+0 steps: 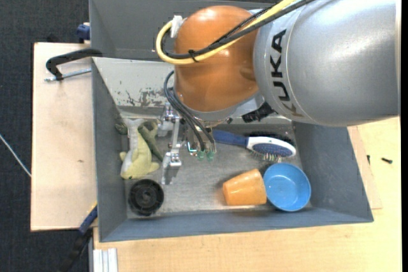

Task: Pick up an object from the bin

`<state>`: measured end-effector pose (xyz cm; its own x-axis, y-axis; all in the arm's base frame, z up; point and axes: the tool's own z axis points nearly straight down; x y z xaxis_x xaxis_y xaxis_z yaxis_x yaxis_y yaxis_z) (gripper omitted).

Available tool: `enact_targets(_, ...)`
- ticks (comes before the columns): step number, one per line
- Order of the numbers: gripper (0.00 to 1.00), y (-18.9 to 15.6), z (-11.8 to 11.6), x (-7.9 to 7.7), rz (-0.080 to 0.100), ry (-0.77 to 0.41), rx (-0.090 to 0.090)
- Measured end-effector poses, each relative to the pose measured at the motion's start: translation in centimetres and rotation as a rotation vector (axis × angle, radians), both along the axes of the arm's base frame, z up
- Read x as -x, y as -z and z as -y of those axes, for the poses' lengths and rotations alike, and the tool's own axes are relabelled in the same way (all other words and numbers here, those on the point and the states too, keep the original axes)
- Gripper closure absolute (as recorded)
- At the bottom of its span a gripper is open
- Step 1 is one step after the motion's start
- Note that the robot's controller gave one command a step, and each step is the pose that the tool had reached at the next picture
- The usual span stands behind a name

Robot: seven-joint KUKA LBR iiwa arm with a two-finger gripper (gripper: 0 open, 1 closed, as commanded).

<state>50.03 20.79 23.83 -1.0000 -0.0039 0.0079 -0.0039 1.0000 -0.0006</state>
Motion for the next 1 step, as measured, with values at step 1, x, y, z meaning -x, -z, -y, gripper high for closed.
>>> enact_targets(1, 0.00, 13.73, 0.16, -2.61, 0.004, 0.087, 0.001)
